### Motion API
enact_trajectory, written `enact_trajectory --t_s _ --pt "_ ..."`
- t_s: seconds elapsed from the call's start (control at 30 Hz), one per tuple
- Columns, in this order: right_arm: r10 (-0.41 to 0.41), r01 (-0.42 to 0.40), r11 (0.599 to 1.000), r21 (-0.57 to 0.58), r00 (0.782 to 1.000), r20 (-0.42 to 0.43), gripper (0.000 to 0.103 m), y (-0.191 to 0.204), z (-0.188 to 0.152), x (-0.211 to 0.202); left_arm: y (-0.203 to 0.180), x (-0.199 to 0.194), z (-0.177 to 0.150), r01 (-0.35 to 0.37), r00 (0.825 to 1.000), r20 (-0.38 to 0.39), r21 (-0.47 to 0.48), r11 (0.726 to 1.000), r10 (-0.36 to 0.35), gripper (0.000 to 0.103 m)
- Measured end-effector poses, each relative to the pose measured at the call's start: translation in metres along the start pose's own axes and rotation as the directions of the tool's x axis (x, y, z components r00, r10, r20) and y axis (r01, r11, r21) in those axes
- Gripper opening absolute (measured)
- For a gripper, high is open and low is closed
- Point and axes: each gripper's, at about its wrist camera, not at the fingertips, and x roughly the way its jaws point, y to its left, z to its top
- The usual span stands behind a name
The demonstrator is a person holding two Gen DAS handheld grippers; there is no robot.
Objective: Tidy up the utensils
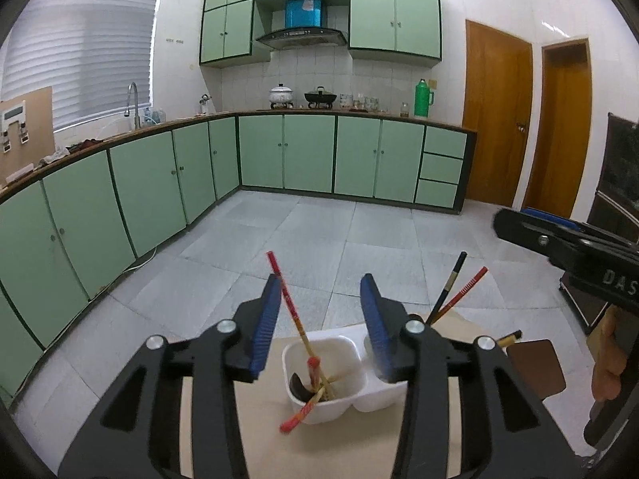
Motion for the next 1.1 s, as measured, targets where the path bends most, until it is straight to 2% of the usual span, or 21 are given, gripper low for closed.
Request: enact_trajectory --t_s 0.2,0.33,0.4,0.47,0.6,0.77,1.1 --pt "-0.057 0.057 0.998 -0.019 0.998 0.023 0.079 -0.005 -0.019 -0.035 0.001 -0.033 -0.016 -0.006 1.000 0.016 -0.021 1.000 0.007 0.060" --pt "-0.067 0.067 0.998 -0.005 0.998 0.010 0.087 -0.009 -0.041 -0.055 -0.001 -0.054 -0.033 -0.016 1.000 0.013 -0.024 1.000 0.016 0.068" --pt "-0.076 0.076 0.997 -0.008 0.997 -0.002 0.093 -0.008 -0.053 -0.065 -0.002 -0.065 -0.043 -0.029 1.000 0.006 -0.022 0.999 0.029 0.077" --pt "-0.078 0.078 0.997 -0.003 0.997 -0.013 0.096 -0.006 -0.065 -0.074 -0.004 -0.075 -0.051 -0.028 1.000 0.006 -0.021 0.999 0.028 0.080" --pt "-0.049 0.049 0.999 0.012 0.998 -0.039 0.097 -0.001 -0.083 -0.087 -0.009 -0.096 -0.065 -0.040 0.999 0.008 -0.025 0.999 0.040 0.089" --pt "-0.041 0.040 0.999 -0.024 0.998 -0.054 0.097 0.016 -0.102 -0.104 -0.014 -0.116 -0.081 -0.027 1.000 -0.005 -0.036 0.999 0.027 0.091" --pt "0.016 -0.017 1.000 -0.014 0.997 -0.076 0.097 0.039 -0.125 -0.133 -0.024 -0.159 -0.109 -0.014 1.000 -0.004 -0.025 1.000 0.013 0.096"
